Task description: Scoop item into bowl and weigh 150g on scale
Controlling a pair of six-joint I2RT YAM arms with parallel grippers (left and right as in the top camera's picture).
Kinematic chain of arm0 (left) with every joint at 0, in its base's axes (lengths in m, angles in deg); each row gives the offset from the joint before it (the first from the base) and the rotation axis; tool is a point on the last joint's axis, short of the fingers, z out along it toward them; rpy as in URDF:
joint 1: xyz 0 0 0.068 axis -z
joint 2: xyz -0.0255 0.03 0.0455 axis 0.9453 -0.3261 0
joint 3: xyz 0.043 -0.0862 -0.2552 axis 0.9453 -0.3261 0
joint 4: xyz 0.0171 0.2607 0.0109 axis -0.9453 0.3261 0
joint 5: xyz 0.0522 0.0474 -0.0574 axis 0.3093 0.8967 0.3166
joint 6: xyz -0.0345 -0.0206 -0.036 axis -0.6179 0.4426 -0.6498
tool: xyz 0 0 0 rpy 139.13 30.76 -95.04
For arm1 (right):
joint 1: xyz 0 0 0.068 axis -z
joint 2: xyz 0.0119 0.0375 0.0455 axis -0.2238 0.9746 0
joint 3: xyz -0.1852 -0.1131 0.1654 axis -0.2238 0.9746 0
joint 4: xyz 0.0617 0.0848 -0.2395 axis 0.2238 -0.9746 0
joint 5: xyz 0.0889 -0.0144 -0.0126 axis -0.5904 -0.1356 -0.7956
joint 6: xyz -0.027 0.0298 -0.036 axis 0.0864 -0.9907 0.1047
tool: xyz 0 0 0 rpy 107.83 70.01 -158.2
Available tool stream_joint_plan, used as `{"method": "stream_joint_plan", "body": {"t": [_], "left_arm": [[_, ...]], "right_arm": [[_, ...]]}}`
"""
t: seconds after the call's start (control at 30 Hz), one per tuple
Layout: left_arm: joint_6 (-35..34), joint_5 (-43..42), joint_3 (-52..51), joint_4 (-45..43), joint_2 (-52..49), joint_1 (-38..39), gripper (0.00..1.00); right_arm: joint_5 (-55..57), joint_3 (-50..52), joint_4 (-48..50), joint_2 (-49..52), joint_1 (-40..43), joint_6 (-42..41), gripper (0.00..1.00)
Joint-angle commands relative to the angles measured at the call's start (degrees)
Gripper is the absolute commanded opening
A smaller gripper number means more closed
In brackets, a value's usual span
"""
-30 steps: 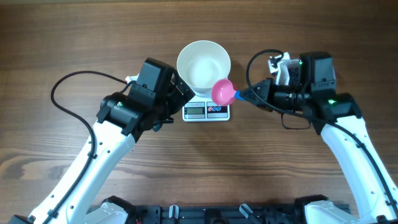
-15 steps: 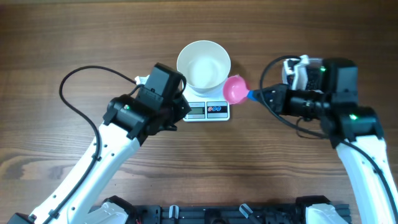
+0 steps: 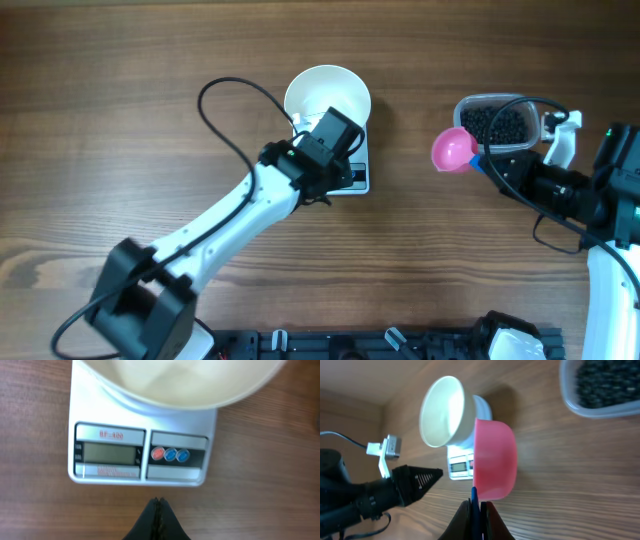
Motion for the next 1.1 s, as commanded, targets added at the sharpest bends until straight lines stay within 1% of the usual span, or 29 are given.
{"method": "stream_joint_plan", "body": {"t": [0.0, 0.13, 0.37, 0.57, 1.07], "left_arm": [[5.3, 3.3, 0.0, -4.2, -4.3, 0.1, 0.04], [8.6, 3.3, 0.0, -8.0, -8.3, 0.1, 0.04], [12.6, 3.2, 0.0, -10.2, -11.8, 0.4, 0.04], [12.6, 3.1, 0.0, -11.6, -13.3, 1.6, 0.04], [12.1, 3.5, -0.1, -11.3, -13.7, 1.8, 0.04]], "right_arm": [[3.9, -1.4, -1.3, -0.7, 0.6, 3.1, 0.04], [4.0, -1.4, -3.0, -0.7, 0.6, 3.1, 0.04], [3.9, -1.4, -3.9, -0.7, 0.6, 2.8, 0.04], [4.0, -1.4, -4.2, -0.7, 0.6, 2.9, 0.04], [3.9, -1.4, -4.3, -0.7, 0.6, 2.8, 0.04]]}}
